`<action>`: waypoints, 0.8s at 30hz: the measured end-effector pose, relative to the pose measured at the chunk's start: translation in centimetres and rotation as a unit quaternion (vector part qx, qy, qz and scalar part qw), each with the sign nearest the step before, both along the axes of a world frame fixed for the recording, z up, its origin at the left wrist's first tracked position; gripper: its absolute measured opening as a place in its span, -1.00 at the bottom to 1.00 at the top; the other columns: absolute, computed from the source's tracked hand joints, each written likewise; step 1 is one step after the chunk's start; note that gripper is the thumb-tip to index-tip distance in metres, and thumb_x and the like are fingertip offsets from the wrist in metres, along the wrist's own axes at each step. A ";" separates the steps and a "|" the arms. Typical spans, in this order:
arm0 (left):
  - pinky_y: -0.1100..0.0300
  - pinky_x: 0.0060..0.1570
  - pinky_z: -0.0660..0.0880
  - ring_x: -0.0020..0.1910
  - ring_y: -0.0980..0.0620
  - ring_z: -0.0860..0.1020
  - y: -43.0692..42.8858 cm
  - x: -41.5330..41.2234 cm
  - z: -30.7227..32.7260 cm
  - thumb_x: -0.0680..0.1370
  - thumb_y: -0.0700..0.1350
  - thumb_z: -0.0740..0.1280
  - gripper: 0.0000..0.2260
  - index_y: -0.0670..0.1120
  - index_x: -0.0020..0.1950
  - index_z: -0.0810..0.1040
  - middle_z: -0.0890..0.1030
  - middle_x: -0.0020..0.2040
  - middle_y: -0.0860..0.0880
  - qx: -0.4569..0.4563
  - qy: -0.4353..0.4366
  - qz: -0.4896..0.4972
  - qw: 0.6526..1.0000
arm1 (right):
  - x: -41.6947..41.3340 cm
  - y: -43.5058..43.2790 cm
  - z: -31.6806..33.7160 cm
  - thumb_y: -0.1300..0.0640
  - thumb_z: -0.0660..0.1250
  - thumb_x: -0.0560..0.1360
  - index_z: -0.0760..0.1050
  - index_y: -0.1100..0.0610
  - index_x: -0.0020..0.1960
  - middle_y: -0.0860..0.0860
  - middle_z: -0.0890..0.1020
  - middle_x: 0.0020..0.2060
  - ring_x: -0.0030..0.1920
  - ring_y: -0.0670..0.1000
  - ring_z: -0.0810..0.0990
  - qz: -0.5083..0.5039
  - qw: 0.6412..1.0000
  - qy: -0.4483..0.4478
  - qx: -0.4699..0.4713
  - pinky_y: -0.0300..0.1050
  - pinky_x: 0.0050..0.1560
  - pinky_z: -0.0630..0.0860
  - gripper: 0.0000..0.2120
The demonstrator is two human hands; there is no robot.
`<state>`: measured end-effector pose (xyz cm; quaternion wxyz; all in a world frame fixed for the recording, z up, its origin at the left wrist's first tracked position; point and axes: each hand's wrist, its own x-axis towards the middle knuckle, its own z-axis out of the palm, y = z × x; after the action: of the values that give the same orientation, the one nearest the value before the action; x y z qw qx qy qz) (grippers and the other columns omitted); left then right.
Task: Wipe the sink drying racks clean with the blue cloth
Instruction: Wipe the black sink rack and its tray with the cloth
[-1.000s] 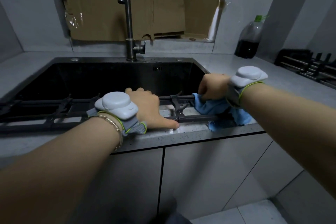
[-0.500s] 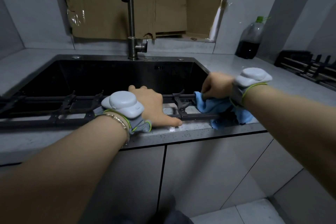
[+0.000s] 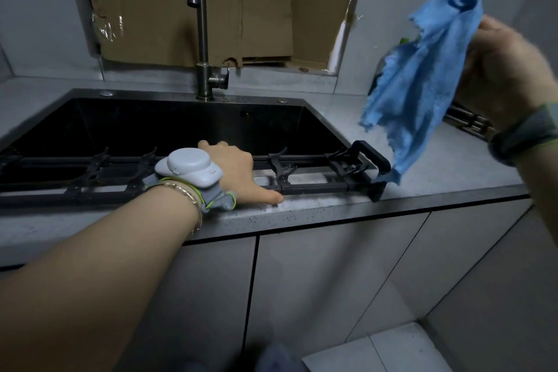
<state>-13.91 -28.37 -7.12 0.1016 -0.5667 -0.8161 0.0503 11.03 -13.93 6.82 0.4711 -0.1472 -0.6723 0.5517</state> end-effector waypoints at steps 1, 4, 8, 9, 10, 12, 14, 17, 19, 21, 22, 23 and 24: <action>0.08 -0.12 0.26 -0.14 -0.03 0.49 0.0 -0.1 0.0 0.17 0.62 0.04 -0.22 -0.05 -0.19 0.54 0.56 -0.24 0.02 0.005 -0.005 -0.001 1.000 | 0.7 -0.1 0.3 0.26 0.27 0.41 0.45 0.18 -0.02 0.03 0.49 -0.30 -0.25 0.00 0.44 0.014 1.000 -0.015 0.000 -0.12 -0.12 0.43 -0.85; 0.08 -0.13 0.27 -0.19 -0.02 0.50 -0.1 -0.2 0.0 0.15 0.63 0.04 -0.22 -0.06 -0.24 0.52 0.55 -0.30 0.02 0.008 -0.013 -0.007 1.000 | 1.1 -0.7 -0.7 0.20 0.24 0.45 0.47 0.17 0.04 0.07 0.53 -0.17 -0.17 0.02 0.53 0.000 0.998 -0.061 -0.016 -0.11 -0.06 0.52 -0.82; 0.08 -0.13 0.28 -0.21 -0.02 0.50 -0.2 0.0 0.1 0.17 0.63 0.05 -0.24 -0.06 -0.25 0.51 0.55 -0.31 0.02 0.007 -0.010 -0.005 1.000 | -2.1 -2.6 -6.1 0.32 0.25 0.51 0.51 0.13 -0.24 0.03 0.53 -0.40 -0.40 -0.12 0.46 -0.155 0.950 -0.258 0.083 -0.26 -0.34 0.40 -0.81; 0.07 -0.12 0.28 -0.21 -0.02 0.49 -0.2 -0.1 0.1 0.18 0.62 0.06 -0.24 -0.07 -0.25 0.51 0.54 -0.30 0.02 0.004 -0.015 -0.003 1.000 | -3.3 -3.1 -8.1 0.30 0.27 0.51 0.51 0.13 -0.29 0.04 0.50 -0.41 -0.40 -0.12 0.44 -0.181 0.924 -0.313 0.126 -0.26 -0.36 0.36 -0.78; 0.07 -0.12 0.28 -0.20 -0.02 0.48 -0.2 -0.1 0.1 0.19 0.62 0.06 -0.24 -0.07 -0.25 0.51 0.54 -0.30 0.02 0.002 -0.016 -0.002 1.000 | -4.2 -3.5 -9.9 0.25 0.29 0.50 0.54 0.13 -0.28 0.05 0.51 -0.39 -0.34 -0.08 0.48 -0.210 0.892 -0.359 0.174 -0.23 -0.33 0.37 -0.81; 0.07 -0.12 0.28 -0.19 -0.02 0.47 -0.3 0.0 0.2 0.18 0.62 0.06 -0.24 -0.06 -0.25 0.51 0.54 -0.29 0.02 0.002 -0.015 0.002 1.000 | -5.4 -4.1 -12.8 0.16 0.29 0.48 0.63 0.12 -0.14 0.09 0.59 -0.22 -0.10 0.10 0.52 -0.273 0.813 -0.433 0.276 -0.09 -0.13 0.43 -0.86; 0.07 -0.12 0.27 -0.18 -0.02 0.47 -0.2 0.1 0.1 0.18 0.62 0.06 -0.24 -0.05 -0.23 0.52 0.55 -0.28 0.02 0.007 -0.012 0.004 1.000 | -5.9 -4.9 -14.6 0.13 0.24 0.51 0.63 0.09 -0.05 0.08 0.56 -0.06 0.06 0.19 0.43 -0.322 0.743 -0.481 0.337 0.00 0.00 0.35 -0.81; 0.07 -0.10 0.26 -0.13 -0.03 0.46 -0.2 0.0 -0.1 0.19 0.61 0.07 -0.25 -0.04 -0.16 0.54 0.57 -0.21 0.02 0.011 -0.014 0.005 1.000 | -6.0 -6.6 -16.9 0.17 0.22 0.45 0.63 0.14 -0.11 0.07 0.59 -0.17 -0.06 0.20 0.48 -0.349 0.719 -0.433 0.416 0.02 -0.10 0.35 -0.80; 0.07 -0.09 0.25 -0.12 -0.03 0.44 -0.2 0.0 -0.1 0.20 0.61 0.08 -0.26 -0.03 -0.15 0.54 0.57 -0.20 0.02 0.015 -0.008 0.005 1.000 | -5.4 -7.2 -18.4 0.17 0.25 0.40 0.62 0.16 -0.08 0.05 0.62 -0.19 -0.14 0.20 0.52 -0.342 0.737 -0.391 0.433 0.00 -0.21 0.39 -0.80; 0.07 -0.09 0.25 -0.12 -0.03 0.43 -0.2 -0.1 -0.2 0.20 0.61 0.08 -0.26 -0.03 -0.16 0.54 0.56 -0.20 0.01 0.013 -0.008 0.006 1.000 | -5.6 -7.3 -18.5 0.17 0.26 0.42 0.62 0.15 -0.02 0.03 0.63 -0.14 -0.10 0.19 0.50 -0.313 0.754 -0.394 0.423 -0.02 -0.19 0.34 -0.80; 0.06 -0.09 0.25 -0.12 -0.03 0.44 -0.1 0.0 0.0 0.19 0.61 0.08 -0.26 -0.03 -0.17 0.53 0.56 -0.21 0.01 0.014 -0.009 0.005 1.000 | -6.0 -7.4 -17.9 0.16 0.26 0.46 0.61 0.13 -0.01 0.02 0.62 -0.11 -0.06 0.18 0.48 -0.300 0.755 -0.400 0.424 -0.03 -0.14 0.29 -0.81; 0.06 -0.09 0.26 -0.12 -0.04 0.45 -0.1 0.0 -0.1 0.19 0.61 0.07 -0.26 -0.03 -0.18 0.53 0.56 -0.21 0.01 0.010 -0.011 0.006 1.000 | -6.6 -7.7 -17.6 0.15 0.26 0.49 0.59 0.11 0.01 0.01 0.60 -0.08 -0.01 0.16 0.45 -0.278 0.757 -0.411 0.424 -0.03 -0.10 0.23 -0.83; 0.06 -0.09 0.26 -0.12 -0.04 0.45 0.0 0.0 -0.1 0.18 0.62 0.07 -0.26 -0.02 -0.18 0.53 0.55 -0.21 0.01 0.008 -0.010 0.006 1.000 | -7.3 -7.9 -17.5 0.13 0.25 0.52 0.57 0.10 0.02 0.00 0.58 -0.05 0.04 0.14 0.41 -0.257 0.758 -0.422 0.426 -0.03 -0.08 0.19 -0.84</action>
<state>-13.86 -28.34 -7.18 0.0974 -0.5613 -0.8209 0.0392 3.68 -21.86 -10.65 0.2777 -0.3163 -0.9056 -0.0517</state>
